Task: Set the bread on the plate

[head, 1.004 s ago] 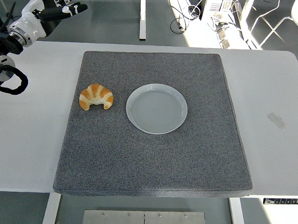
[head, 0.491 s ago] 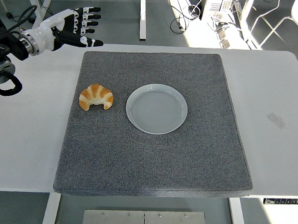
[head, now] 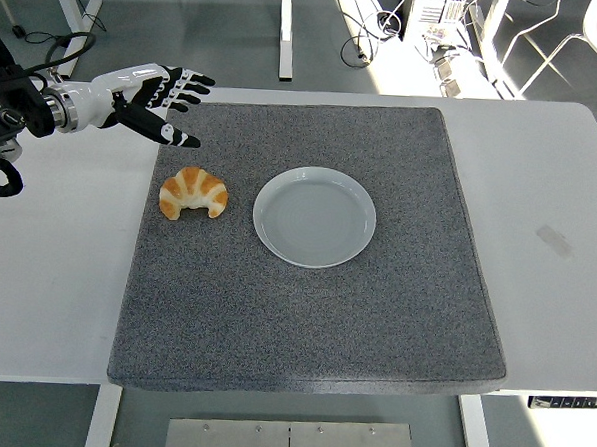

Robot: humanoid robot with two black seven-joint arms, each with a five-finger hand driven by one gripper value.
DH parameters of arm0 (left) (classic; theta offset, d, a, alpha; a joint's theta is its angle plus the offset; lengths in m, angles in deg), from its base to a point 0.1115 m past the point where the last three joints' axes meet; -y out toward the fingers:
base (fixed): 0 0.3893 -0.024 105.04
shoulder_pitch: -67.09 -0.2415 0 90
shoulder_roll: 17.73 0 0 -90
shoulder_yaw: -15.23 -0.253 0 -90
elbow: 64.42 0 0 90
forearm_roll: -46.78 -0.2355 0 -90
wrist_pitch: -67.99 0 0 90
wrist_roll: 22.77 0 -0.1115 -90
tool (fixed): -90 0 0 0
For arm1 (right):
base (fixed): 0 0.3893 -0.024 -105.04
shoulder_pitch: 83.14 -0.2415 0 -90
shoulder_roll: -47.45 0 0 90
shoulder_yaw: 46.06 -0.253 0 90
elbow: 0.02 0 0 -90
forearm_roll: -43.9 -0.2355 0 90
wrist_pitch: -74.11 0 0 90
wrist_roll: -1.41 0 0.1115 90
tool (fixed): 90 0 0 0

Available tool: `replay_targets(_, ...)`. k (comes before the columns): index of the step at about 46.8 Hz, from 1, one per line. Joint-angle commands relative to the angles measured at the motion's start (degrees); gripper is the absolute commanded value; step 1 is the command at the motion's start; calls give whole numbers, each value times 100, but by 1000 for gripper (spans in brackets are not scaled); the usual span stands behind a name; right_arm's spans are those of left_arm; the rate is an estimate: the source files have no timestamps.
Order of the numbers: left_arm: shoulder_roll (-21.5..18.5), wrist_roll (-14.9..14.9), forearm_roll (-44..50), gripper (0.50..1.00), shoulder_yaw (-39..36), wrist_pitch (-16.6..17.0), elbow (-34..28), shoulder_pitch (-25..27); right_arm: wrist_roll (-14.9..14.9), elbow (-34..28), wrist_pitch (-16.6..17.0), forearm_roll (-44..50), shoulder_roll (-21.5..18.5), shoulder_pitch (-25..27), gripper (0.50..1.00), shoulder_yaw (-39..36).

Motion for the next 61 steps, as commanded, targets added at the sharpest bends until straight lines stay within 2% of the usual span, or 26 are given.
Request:
replay_targets(1, 3, -17, -137, 884, -14, -1, 1, 12, 0, 0, 0, 0, 0, 0, 1000, 0)
replay_targets(7, 3, -26, -216, 884, -40, -44, 1, 21, 0, 0, 0, 0, 0, 0, 1000, 0)
replay_targets(13, -6, -26, -208, 884, -373, -80, 1, 161, 0, 0, 0, 0, 0, 0, 1000, 0)
replay_targets(20, -138, -61, -208, 889, -558, -89, -16, 179, 0, 0, 0, 0, 0, 0, 1000, 0)
replay_targets(24, -190, -78, -216, 904, -681, -89, -227, 188, 0, 0, 0, 0, 0, 0, 1000, 0)
replay_targets(28, -252, -78, -260, 924, -699, -89, -350, 188, 0, 0, 0, 0, 0, 0, 1000, 0)
replay_targets(40, -243, -61, -691, 924, -743, -27, -359, 162, 0, 0, 0, 0, 0, 0, 1000, 0)
replay_targets(44, -243, -43, -831, 924, -892, 26, -359, 179, 0, 0, 0, 0, 0, 0, 1000, 0)
replay_targets(52, -226, 9, -1526, 924, -919, 333, -342, 179, 0, 0, 0, 0, 0, 0, 1000, 0)
replay_targets(61, -156, 9, -1570, 924, -919, 465, -280, 162, 0, 0, 0, 0, 0, 0, 1000, 0)
